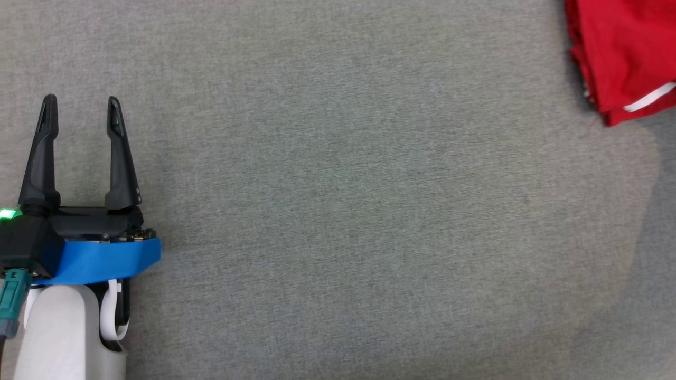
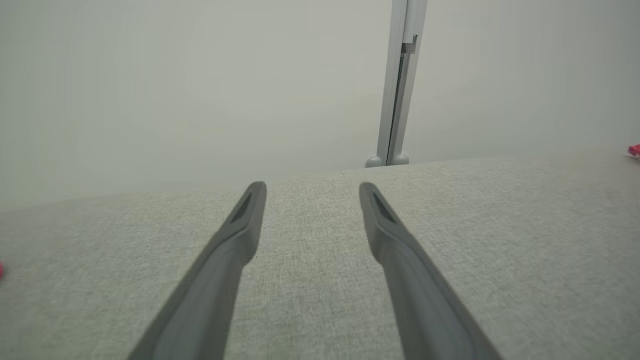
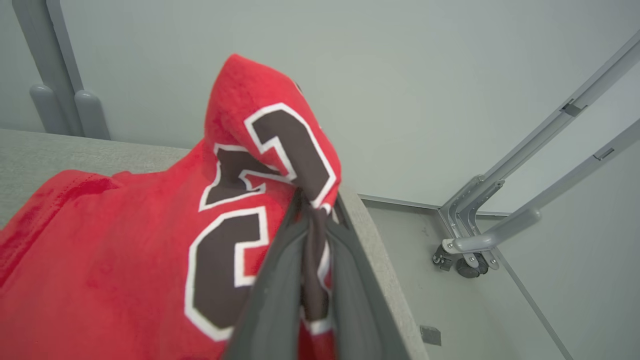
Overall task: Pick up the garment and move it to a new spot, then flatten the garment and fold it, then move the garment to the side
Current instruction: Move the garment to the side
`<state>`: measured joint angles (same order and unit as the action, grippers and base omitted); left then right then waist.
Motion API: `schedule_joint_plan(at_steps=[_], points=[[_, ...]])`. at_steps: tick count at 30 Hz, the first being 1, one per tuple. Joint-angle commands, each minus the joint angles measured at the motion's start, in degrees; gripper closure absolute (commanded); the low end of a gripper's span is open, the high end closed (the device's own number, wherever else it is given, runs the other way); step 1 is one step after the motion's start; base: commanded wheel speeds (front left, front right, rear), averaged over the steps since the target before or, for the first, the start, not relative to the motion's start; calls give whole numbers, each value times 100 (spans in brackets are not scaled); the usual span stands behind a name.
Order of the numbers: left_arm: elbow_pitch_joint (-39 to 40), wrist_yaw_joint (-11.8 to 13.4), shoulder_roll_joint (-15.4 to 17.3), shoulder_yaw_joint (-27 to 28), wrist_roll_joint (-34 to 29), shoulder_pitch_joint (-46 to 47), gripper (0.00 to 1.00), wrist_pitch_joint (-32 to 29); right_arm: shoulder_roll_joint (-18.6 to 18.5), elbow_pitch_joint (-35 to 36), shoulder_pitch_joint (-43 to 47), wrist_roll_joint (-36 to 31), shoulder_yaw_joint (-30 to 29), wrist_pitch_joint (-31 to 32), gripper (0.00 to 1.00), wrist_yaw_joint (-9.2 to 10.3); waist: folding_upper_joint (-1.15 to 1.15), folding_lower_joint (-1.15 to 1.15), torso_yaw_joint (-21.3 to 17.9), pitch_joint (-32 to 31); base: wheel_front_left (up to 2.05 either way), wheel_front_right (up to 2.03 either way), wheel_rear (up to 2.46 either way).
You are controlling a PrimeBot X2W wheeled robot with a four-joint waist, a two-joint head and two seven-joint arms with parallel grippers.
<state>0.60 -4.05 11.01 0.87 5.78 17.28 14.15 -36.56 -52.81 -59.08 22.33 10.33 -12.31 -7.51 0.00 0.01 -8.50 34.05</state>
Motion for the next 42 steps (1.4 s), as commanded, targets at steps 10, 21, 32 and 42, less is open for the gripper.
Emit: schedule_joint_plan(at_steps=[10, 21, 32, 42], points=[[265, 91, 73, -20, 36, 33, 0, -82, -129, -968, -726, -153, -200, -160, 0, 3, 0, -1, 201, 195, 0, 0, 0], [-57, 159, -16, 28, 187, -118, 0, 20, 32, -414, -392, -856, -708, -288, 0, 3, 0, -1, 234, -292, 0, 0, 0], [-490, 235, -151, 182, 376, -712, 0, 100, 1109, 1500, 1027, -1234, -750, -289, 0, 3, 0, -1, 261, -1373, 0, 0, 0], [-758, 220, -275, 214, 441, -1169, 0, 108, 1794, 2260, 2054, -1043, -67, -290, 0, 3, 0, -1, 343, -2129, 0, 0, 0]])
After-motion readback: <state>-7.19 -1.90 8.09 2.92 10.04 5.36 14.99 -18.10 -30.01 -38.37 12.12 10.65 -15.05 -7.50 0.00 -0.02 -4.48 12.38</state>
